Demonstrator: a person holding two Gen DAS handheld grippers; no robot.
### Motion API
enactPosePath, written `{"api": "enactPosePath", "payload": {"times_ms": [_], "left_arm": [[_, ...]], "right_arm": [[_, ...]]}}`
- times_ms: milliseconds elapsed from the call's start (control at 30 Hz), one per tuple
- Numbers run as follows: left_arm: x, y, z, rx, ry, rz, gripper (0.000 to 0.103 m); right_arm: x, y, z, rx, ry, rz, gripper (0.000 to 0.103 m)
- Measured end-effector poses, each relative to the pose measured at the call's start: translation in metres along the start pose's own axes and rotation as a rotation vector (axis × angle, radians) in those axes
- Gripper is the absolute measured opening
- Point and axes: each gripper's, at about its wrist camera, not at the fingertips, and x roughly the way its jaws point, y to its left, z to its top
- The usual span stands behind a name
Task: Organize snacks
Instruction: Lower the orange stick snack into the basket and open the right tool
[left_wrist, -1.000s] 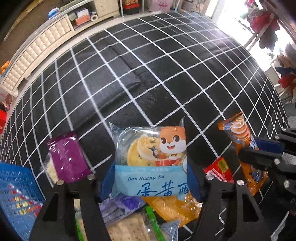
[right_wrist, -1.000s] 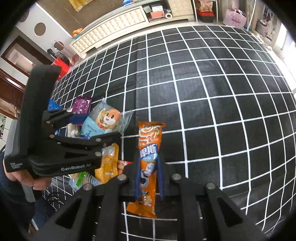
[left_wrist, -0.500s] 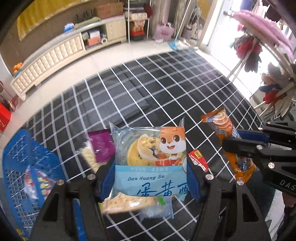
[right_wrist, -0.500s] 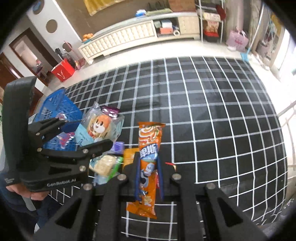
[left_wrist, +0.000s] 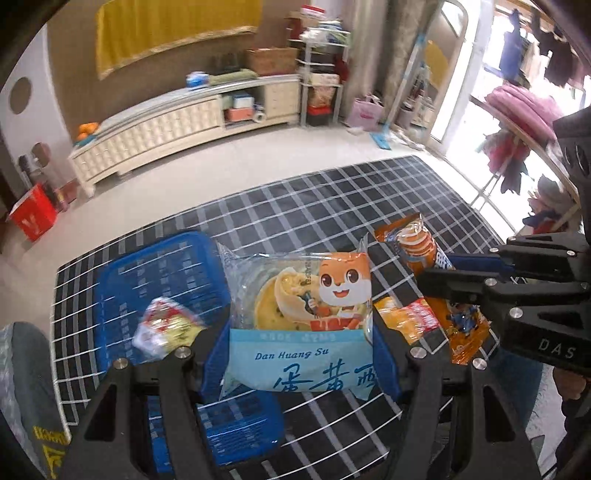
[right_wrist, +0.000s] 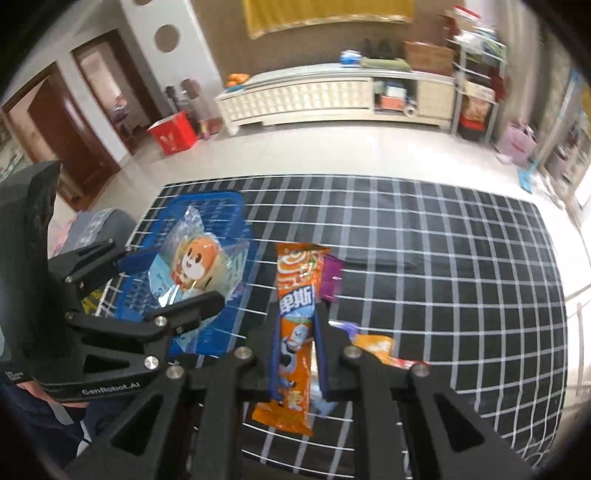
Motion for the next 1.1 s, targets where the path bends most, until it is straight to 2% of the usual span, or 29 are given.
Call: {"api": "enactPosePath", "payload": {"times_ms": [233,500,733,900,1033,1100], "left_arm": [[-0.035,0.07,-0.029,-0.064,-0.043,0.075,0.064],[-0.04,0.134,-0.052,-0.146,-0.035,0.117,0.064],[-0.023,0.161,-0.055,-0.184,-0.002,0.109,0.064],[-0.008,0.166,-0.051,-0.176,0.015,0.098,0.064],[0.003,0.167,-0.046,-0.176,0.025,0.097,0.064],[0.005,0.167,-0.045,-0.175,0.022,0.109,0.064]], "right_arm": [[0.035,0.059,0.023,-0.085,0.03,0.058,0.02],[0.081,0.115,0.038,-0.171,0.093,0.065,0.02],[0.117,0.13,0.049,-0.205,0.149,0.027,0.02],[0.139,0.131,0.061,-0.221,0.181,-0.013,0.02],[0.158,0.133,0.071,-0.267,0.177,-0.107,0.02],[0.165,0.132,0.075,-0.284,0.164,-0.123,0.023]]}}
